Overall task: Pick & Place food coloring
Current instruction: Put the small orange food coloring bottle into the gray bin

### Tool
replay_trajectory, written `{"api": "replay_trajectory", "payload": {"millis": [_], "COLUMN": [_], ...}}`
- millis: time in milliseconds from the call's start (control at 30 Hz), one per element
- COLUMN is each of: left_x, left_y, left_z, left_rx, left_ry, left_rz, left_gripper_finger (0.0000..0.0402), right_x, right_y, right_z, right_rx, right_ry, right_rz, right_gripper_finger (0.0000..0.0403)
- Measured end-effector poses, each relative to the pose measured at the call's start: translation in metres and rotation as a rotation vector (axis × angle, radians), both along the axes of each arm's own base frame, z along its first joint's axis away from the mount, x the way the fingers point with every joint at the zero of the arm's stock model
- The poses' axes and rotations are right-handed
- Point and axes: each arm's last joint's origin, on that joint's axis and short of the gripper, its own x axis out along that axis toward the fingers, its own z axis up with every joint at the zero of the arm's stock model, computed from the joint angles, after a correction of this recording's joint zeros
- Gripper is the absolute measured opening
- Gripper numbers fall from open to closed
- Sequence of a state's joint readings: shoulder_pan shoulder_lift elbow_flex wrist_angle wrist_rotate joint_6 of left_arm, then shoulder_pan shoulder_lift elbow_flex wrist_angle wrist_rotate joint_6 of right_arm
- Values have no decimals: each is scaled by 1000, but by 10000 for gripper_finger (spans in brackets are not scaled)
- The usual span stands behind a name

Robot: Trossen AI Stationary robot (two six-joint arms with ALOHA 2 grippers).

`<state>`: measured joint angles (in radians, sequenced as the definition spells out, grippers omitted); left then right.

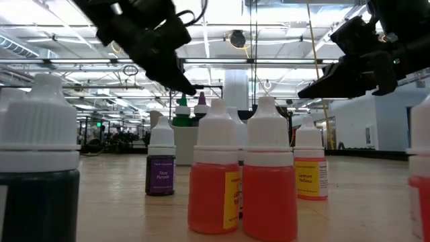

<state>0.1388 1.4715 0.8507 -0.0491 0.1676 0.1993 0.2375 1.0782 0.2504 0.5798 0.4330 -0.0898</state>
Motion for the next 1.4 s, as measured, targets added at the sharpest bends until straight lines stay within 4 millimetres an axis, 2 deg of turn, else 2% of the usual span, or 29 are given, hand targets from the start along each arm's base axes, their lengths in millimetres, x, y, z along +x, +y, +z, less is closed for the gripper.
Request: {"api": "replay_trajectory", "payload": {"millis": [233, 567, 700, 800, 933, 1100, 1233, 1400], "left_x": [-29, -77, -70, -61, -42, -25, -21, -18], "left_y": [-6, -13, -9, -7, -11, -18, -31, -56], "left_z": [-31, -48, -30, -22, 3, 20, 20, 12], "left_rx": [30, 26, 21, 11, 28, 27, 26, 57], "left_ry": [-190, -370, -409, -309, -263, -135, -74, -43], "left_rz": [-56, -48, -27, -26, -35, 38, 60, 25], "left_gripper_finger": [8, 3, 3, 3, 2, 9, 42, 113], "right_x": [3, 3, 3, 4, 4, 4, 3, 3], "right_y": [3, 4, 3, 3, 4, 3, 3, 3], "right_z": [7, 9, 10, 13, 15, 13, 11, 10], "right_rx": [47, 50, 45, 32, 35, 31, 28, 25], "right_ry": [-77, -94, -106, -132, -151, -132, -113, -103], "right_rz": [93, 98, 97, 100, 100, 100, 100, 101], "right_gripper_finger": [4, 4, 4, 4, 4, 4, 4, 4]}}
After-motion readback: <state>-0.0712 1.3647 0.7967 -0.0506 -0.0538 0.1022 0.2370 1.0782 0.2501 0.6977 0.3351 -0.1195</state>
